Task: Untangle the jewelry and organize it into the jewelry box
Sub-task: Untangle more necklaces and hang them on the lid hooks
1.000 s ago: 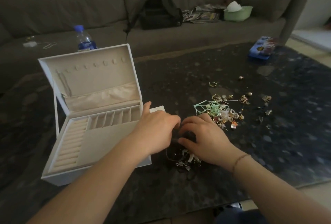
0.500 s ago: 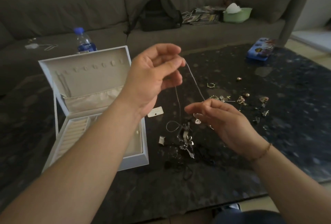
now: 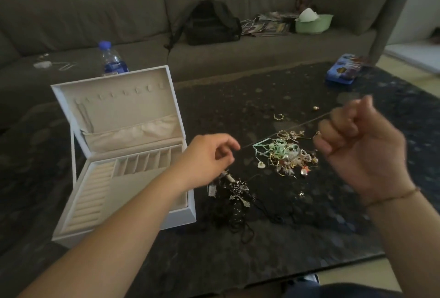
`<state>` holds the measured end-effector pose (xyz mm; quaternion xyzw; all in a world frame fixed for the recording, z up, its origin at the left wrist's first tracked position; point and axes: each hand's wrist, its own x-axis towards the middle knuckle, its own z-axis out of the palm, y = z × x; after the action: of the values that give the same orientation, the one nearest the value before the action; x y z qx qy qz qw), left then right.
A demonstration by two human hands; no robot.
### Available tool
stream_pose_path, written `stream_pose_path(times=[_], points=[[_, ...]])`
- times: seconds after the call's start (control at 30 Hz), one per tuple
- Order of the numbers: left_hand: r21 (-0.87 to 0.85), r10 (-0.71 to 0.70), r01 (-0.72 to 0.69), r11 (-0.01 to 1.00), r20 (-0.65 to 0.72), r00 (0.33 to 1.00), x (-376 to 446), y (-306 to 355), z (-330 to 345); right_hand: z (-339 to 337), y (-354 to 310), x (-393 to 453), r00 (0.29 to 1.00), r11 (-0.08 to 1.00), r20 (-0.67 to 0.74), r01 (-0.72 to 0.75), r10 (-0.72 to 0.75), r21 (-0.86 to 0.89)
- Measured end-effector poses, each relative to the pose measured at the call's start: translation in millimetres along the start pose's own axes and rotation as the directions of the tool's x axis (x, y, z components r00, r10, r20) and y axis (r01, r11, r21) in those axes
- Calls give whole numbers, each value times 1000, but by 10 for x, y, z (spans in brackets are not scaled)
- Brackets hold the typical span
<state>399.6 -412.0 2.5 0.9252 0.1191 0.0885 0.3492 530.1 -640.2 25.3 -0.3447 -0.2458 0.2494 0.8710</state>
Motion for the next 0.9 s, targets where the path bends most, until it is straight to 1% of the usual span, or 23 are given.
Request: stream_pose_path(times=[0.1, 0.17, 0.2, 0.23, 0.27, 0.3, 0.33, 0.37, 0.4, 0.47, 0.5, 0.53, 0.6, 0.63, 0.7, 0.73, 0.77, 0.8, 0.83, 0.87, 0.9], points=[[94, -34, 29, 995, 59, 998, -48, -68, 74, -221, -247, -11, 996, 994, -32, 89, -87, 61], [119, -38, 30, 992, 64, 997, -58, -65, 108, -391, -378, -19, 994, 985, -31, 109, -106, 132], [121, -41, 34, 992, 54, 998, -56, -54, 121, -450, -421, -23, 992, 986, -72, 108, -99, 125], [109, -48, 44, 993, 34, 998, -54, -40, 127, -502, -441, -19, 985, 995, -155, 83, -73, 57], [73, -62, 62, 995, 10, 998, -53, -28, 125, -524, -440, -16, 962, 998, -269, 23, -40, -66], [8, -85, 85, 996, -10, 996, -58, -17, 116, -544, -412, -11, 922, 974, -386, -71, -18, -215], [-84, -114, 112, 990, -15, 993, -70, -1, 102, -540, -380, -10, 879, 915, -476, -176, -20, -364], [-192, -146, 142, 971, -8, 989, -90, 18, 86, -535, -338, -13, 848, 816, -527, -270, -50, -512], [-308, -183, 175, 935, 2, 983, -116, 43, 72, -512, -295, -24, 841, 683, -535, -344, -82, -645], [-526, -250, 232, 818, 39, 967, -167, 103, 45, -436, -207, -70, 876, 380, -475, -412, -87, -828], [-607, -267, 249, 755, 62, 962, -187, 134, 33, -389, -166, -87, 900, 257, -432, -404, -63, -878], [-665, -269, 255, 702, 84, 959, -201, 161, 22, -344, -126, -95, 920, 174, -390, -378, -39, -909], [-730, -246, 255, 634, 122, 961, -220, 187, 3, -250, -46, -99, 946, 58, -324, -324, 12, -944], [-739, -231, 252, 624, 134, 964, -233, 196, -11, -212, -7, -100, 952, -14, -301, -301, 59, -953], [-734, -198, 241, 635, 147, 969, -256, 216, -43, -179, 69, -98, 948, -141, -274, -252, 160, -957], [-731, -179, 233, 642, 152, 972, -268, 225, -55, -166, 114, -108, 950, -177, -259, -228, 176, -957], [-731, -163, 225, 644, 157, 974, -278, 235, -63, -155, 160, -127, 964, -200, -222, -191, 146, -961], [-734, -150, 220, 643, 161, 975, -284, 244, -68, -151, 208, -145, 987, -207, -143, -124, 77, -970], [-736, -142, 218, 641, 166, 976, -290, 252, -67, -127, 261, -164, 999, -190, -32, -29, 14, -981], [-737, -136, 219, 639, 171, 976, -292, 260, -63, -72, 315, -187, 997, -142, 73, 70, -11, -987], [-738, -131, 221, 637, 179, 975, -294, 265, -58, 10, 366, -215, 989, -43, 150, 150, -7, -988]])
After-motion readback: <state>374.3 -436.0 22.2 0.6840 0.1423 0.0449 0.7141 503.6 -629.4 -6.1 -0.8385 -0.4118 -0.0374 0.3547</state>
